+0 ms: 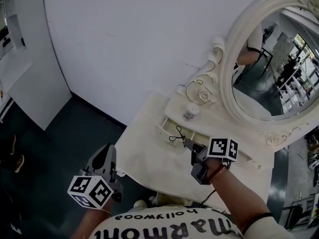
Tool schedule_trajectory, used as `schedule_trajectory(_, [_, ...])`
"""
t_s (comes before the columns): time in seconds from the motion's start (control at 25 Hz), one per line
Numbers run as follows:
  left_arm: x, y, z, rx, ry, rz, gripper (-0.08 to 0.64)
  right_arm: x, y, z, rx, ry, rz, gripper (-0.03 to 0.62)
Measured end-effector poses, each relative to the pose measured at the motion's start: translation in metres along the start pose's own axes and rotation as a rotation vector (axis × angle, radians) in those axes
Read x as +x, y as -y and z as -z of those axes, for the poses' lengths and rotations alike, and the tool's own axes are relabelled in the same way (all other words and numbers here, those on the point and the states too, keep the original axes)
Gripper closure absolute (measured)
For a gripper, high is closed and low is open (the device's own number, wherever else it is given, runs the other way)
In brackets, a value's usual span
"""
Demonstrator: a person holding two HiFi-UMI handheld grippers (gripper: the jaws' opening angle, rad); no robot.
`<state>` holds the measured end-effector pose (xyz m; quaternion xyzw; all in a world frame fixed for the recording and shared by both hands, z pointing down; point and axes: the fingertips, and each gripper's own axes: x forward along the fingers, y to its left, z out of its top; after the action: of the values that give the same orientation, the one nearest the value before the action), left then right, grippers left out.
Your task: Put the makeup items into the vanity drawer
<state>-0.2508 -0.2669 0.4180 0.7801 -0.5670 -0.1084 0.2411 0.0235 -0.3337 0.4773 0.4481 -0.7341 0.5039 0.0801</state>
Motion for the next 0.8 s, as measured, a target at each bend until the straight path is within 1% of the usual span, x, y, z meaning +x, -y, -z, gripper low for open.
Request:
schedule_trajectory(0.32, [-0.003,-0.003,0.003,-0.016,0.004,-0.006,0.552,0.007,0.004,-0.013,0.031,0.006,0.023,0.555])
schedule_trajectory(0.44, [-0.004,-0.004,0.004,-0.021,0.013,-0.007,0.552,0.009,0.009,-0.016,0.015,0.006,0.045,0.554])
schedule_trajectory(0.6, [-0.007,-0.005,0.007,-0.052,0.024,-0.024,0.552,0.008,0.014,-0.015,0.004,-0.010,0.068,0.554])
schedule_trajectory(0.8, [-0.011,-0.004,0.009,-0.058,0.035,-0.048,0.552,0.012,0.012,-0.022,-0.020,-0.031,0.068,0.555])
